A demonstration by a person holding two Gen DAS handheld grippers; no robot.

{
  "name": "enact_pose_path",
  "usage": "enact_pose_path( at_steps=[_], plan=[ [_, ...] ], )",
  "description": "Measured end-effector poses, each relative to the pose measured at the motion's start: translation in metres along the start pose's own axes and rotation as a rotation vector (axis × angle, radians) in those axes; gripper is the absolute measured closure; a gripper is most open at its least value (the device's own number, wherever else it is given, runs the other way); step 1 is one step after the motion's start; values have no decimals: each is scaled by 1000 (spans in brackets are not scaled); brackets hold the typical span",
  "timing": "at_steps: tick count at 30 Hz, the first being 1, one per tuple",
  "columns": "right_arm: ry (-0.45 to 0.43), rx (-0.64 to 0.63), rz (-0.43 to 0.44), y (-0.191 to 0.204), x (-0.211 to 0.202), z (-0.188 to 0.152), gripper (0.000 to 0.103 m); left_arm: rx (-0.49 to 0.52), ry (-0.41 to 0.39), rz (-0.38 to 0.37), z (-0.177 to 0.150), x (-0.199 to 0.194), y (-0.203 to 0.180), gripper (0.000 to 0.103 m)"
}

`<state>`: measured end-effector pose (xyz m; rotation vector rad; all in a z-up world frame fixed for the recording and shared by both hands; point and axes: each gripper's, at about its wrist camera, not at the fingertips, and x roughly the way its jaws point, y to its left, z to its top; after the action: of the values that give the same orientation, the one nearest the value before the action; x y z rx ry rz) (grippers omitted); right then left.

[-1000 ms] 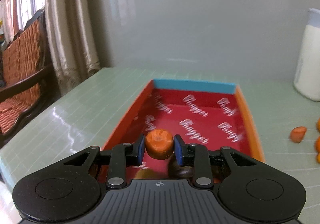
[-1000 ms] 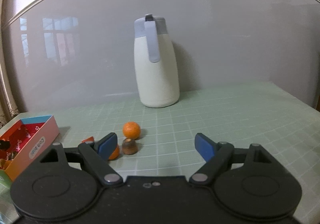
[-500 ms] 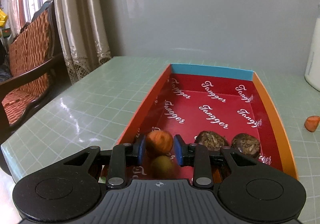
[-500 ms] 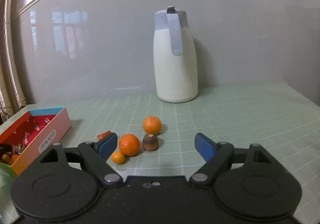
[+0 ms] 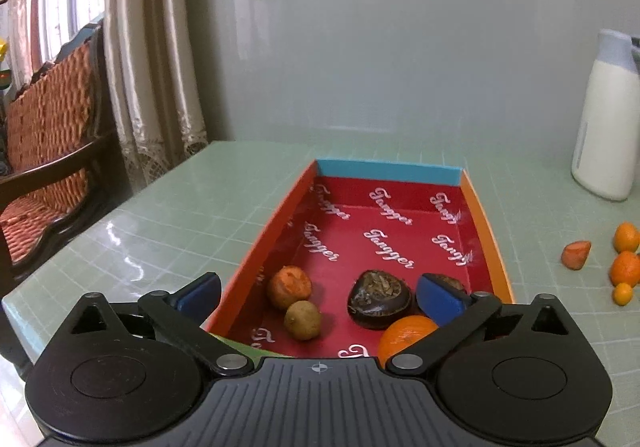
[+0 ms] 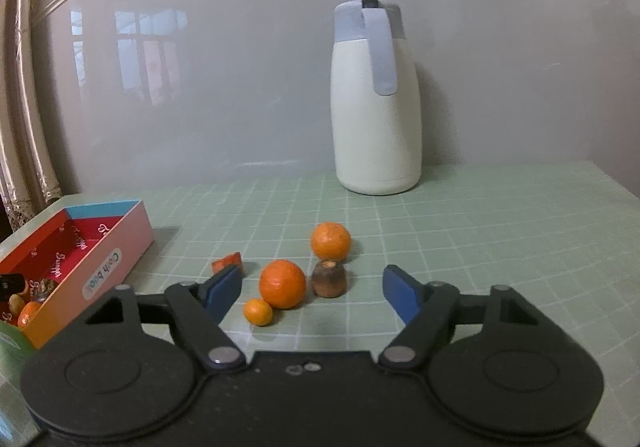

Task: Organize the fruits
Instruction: 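Move the right tool toward the large tangerine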

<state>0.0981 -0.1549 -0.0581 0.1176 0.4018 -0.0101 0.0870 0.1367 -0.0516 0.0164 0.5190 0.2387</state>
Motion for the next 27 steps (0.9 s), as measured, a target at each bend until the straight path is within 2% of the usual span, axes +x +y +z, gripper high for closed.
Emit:
enact_pose_path(
  at_steps=[3,8,10,14,27],
  plan=[
    [15,-4,13,6,8,1,33,-30,-13,13,0,-6,12,0],
    [34,-15,27,17,20,2,35,-62,-14,48,-2,-8,32,0],
    [45,-17,30,20,26,3,41,-67,-12,63,-4,-7,39,0],
    [70,-10,21,22,36,3,44,-86,-9,82,-8,-5,51,0],
    [112,6,6,24,62,5,56,-89,-16,95,-14,4,58,0]
  ],
)
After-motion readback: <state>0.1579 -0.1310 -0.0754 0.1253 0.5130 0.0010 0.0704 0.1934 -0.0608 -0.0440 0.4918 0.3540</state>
